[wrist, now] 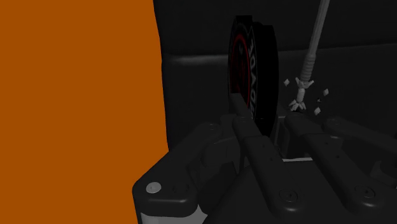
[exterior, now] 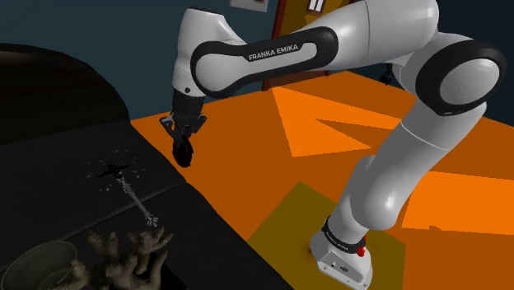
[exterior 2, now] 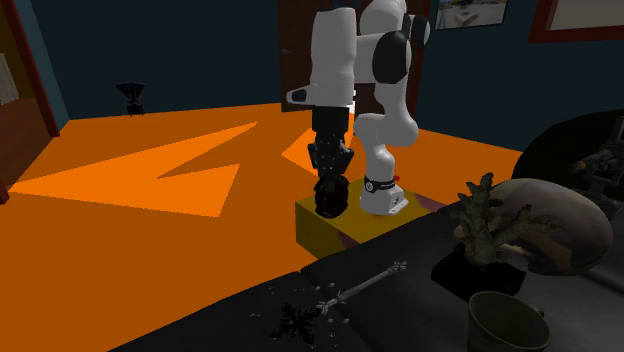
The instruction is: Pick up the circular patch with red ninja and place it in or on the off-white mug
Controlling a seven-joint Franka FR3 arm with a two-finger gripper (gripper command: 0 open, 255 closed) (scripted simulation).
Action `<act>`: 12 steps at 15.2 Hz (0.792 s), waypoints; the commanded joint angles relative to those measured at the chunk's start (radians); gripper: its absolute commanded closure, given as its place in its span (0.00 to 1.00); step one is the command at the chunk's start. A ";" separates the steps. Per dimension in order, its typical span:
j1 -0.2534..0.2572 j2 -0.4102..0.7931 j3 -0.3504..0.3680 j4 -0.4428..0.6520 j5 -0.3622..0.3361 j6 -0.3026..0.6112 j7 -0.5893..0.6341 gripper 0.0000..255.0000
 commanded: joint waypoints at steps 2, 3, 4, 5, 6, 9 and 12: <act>-0.001 -0.010 -0.002 0.031 0.001 -0.041 0.001 1.00; -0.001 -0.013 -0.002 0.042 0.001 -0.055 0.001 1.00; -0.001 -0.015 -0.003 0.053 0.001 -0.068 0.001 1.00; -0.001 -0.018 -0.003 0.064 0.001 -0.081 0.002 1.00; -0.002 -0.019 -0.004 0.075 0.001 -0.095 0.002 1.00; -0.002 -0.023 -0.005 0.102 0.001 -0.125 0.003 1.00; 0.026 0.018 0.039 0.156 -0.021 -0.135 0.084 1.00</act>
